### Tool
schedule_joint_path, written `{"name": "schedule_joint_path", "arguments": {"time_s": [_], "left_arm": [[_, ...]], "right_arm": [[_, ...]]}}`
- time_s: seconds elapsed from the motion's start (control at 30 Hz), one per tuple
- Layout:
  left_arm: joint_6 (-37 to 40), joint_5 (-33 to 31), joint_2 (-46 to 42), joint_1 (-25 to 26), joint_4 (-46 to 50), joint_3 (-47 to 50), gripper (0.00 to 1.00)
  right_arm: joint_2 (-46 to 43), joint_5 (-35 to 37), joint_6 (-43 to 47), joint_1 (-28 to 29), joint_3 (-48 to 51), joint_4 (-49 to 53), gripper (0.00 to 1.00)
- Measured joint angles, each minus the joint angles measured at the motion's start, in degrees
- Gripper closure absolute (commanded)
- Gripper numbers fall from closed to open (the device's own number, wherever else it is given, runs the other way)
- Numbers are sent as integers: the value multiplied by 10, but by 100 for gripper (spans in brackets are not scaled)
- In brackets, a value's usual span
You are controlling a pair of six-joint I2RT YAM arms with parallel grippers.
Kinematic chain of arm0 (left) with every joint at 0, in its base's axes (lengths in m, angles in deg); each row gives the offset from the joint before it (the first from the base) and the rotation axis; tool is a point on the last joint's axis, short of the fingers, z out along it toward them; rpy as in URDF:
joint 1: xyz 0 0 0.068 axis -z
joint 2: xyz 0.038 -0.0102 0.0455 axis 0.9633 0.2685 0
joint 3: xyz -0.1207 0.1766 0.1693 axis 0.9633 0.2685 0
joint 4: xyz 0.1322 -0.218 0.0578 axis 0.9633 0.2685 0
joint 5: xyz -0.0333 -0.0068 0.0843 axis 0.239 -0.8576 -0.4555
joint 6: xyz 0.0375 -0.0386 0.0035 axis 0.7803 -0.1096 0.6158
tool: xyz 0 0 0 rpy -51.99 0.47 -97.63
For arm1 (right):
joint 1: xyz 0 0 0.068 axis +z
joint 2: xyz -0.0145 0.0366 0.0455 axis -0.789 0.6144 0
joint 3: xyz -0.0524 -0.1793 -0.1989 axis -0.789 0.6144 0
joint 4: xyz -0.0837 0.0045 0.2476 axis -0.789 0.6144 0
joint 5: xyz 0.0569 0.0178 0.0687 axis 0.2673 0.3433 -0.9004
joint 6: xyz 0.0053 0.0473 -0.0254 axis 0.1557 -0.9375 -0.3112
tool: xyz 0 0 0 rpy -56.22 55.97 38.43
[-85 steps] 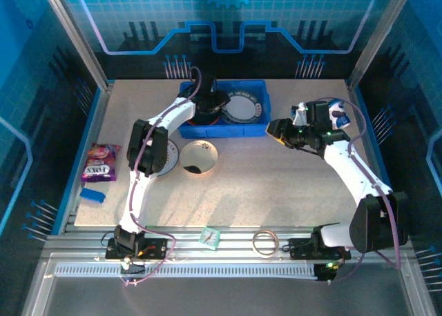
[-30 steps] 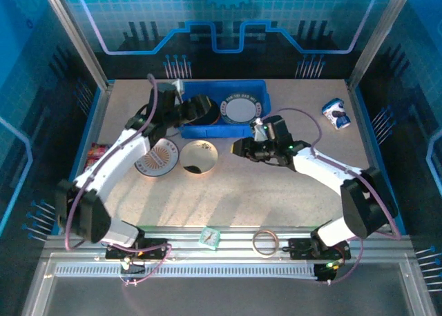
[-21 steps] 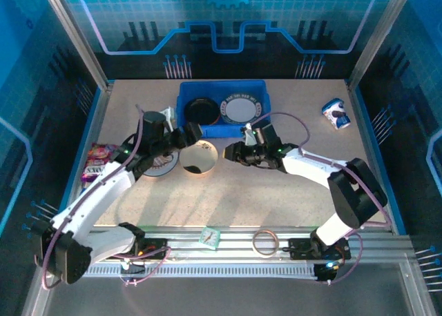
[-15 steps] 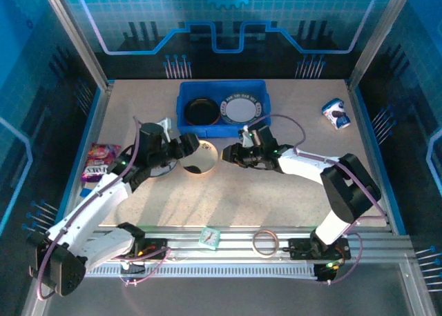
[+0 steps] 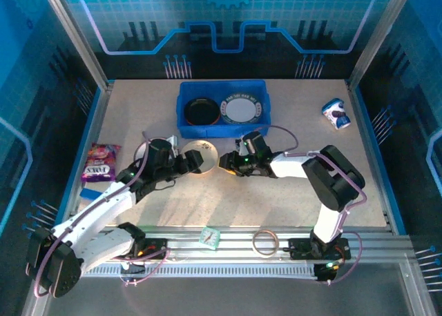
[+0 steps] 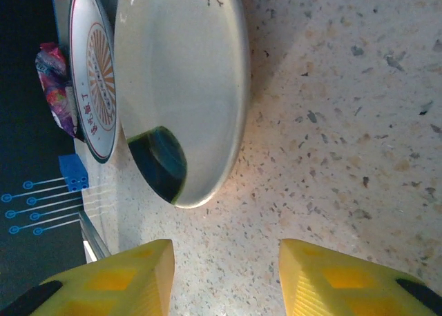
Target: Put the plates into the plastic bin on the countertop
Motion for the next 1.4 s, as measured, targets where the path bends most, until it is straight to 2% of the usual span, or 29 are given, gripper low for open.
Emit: {"name": "schedule_joint_path", "arguments": {"time_s": [0.47, 0.93, 1.4], "left_arm": [[-14, -15, -6, 3, -13, 10, 22], [-14, -21, -10, 3, -13, 19, 22], [-13, -35, -10, 3, -13, 19, 22]], "right_arm": [[50, -15, -30, -1, -1, -59, 61], [86, -23, -50, -1, -46, -63, 63], [100, 16, -28, -1, -116, 53, 66]]}}
